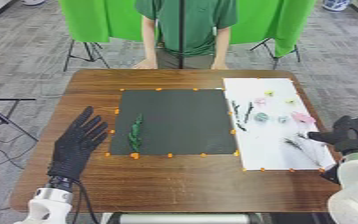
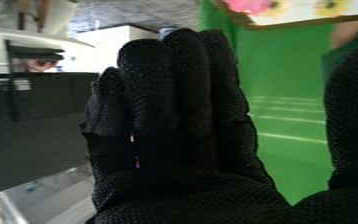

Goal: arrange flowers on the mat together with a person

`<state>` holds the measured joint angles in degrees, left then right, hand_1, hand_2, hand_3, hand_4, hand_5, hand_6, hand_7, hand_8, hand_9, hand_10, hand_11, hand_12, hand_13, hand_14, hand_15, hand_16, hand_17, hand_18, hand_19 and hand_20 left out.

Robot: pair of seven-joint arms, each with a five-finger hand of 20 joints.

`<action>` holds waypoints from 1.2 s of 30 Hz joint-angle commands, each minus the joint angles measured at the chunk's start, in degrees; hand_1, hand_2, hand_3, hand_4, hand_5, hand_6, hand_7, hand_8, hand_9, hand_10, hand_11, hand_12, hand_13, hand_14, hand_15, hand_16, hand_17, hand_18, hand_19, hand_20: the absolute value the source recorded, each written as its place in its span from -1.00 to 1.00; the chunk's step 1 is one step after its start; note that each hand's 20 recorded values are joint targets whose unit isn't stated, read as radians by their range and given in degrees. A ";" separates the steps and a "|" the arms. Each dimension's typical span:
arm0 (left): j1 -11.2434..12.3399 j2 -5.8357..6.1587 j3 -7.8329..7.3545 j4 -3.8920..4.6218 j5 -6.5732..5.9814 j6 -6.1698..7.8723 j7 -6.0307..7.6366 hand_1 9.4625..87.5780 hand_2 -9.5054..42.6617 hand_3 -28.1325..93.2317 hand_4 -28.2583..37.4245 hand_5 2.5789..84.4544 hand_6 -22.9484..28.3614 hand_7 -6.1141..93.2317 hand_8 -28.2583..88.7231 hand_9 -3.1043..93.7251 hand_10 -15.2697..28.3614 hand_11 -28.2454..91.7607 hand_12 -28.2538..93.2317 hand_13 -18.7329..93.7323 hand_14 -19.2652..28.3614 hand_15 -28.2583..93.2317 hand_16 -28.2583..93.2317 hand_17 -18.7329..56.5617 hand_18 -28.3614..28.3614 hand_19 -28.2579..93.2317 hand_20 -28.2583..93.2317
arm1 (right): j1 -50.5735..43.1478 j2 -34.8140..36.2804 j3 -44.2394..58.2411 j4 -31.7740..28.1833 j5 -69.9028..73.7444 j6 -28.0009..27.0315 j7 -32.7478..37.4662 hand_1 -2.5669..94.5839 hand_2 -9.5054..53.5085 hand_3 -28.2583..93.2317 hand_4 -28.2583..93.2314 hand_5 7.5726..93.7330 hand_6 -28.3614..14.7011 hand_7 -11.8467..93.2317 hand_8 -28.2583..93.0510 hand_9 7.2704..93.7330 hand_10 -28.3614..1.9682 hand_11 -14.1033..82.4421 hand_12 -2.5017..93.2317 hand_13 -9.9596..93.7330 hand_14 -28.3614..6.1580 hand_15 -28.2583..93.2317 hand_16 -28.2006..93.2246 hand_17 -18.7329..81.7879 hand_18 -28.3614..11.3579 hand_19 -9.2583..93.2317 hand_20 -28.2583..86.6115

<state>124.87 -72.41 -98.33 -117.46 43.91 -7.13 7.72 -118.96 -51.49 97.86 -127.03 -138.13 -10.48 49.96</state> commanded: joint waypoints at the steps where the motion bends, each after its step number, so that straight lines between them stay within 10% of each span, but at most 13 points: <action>1: 0.50 -0.30 0.42 0.03 0.44 -0.26 -0.68 -0.55 -0.53 0.64 -0.90 -0.38 -0.05 -0.59 -0.67 -0.42 0.21 -0.32 -0.29 -0.31 0.40 -0.23 -0.48 -0.82 0.76 0.17 -0.40 | 1.57 0.10 -1.16 3.43 -0.69 -0.82 1.84 -0.26 -1.00 0.41 -1.00 0.29 0.19 0.00 -0.76 0.38 0.00 0.30 -0.29 0.42 -0.01 0.59 -0.18 0.04 -0.53 0.90 0.17; 29: -0.38 -0.74 0.59 0.59 0.53 -0.58 -1.78 -0.55 -0.54 0.64 -0.91 -0.37 -0.05 -0.59 -0.67 -0.42 0.20 -0.32 -0.29 -0.31 0.40 -0.24 -0.48 -0.82 0.76 0.17 -0.40 | 3.84 1.41 -7.87 15.04 -0.89 4.11 -4.43 0.33 -1.00 -0.10 -0.99 0.51 0.36 0.04 -0.58 0.64 0.19 0.27 -0.25 0.60 0.12 0.57 -0.13 0.13 -0.53 0.99 0.17; 32: -0.24 -0.83 0.71 0.55 0.52 -0.46 -1.63 -0.55 -0.53 0.64 -0.91 -0.37 -0.05 -0.59 -0.67 -0.42 0.20 -0.32 -0.29 -0.31 0.40 -0.24 -0.48 -0.82 0.76 0.17 -0.40 | 3.69 0.51 -6.54 15.72 3.75 1.58 -5.50 0.38 -1.00 -0.04 -1.00 0.56 0.34 0.05 -0.43 0.72 0.22 0.25 -0.26 0.65 0.15 0.57 -0.12 0.16 -0.53 1.00 0.18; 36: -0.20 -0.85 0.70 0.55 0.53 -0.47 -1.61 -0.55 -0.53 0.64 -0.90 -0.37 -0.05 -0.59 -0.67 -0.42 0.20 -0.32 -0.30 -0.31 0.41 -0.23 -0.48 -0.82 0.76 0.17 -0.40 | 2.99 -0.09 -5.95 15.88 6.25 2.87 -5.36 0.13 -1.00 0.53 -1.00 0.68 0.36 0.05 -0.40 0.83 0.26 0.26 -0.24 0.72 0.18 0.58 -0.09 0.23 -0.54 1.00 0.30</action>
<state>124.26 -72.70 -97.94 -117.33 44.12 -7.15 6.65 -113.99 -50.54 90.82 -113.40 -137.38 -6.65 44.92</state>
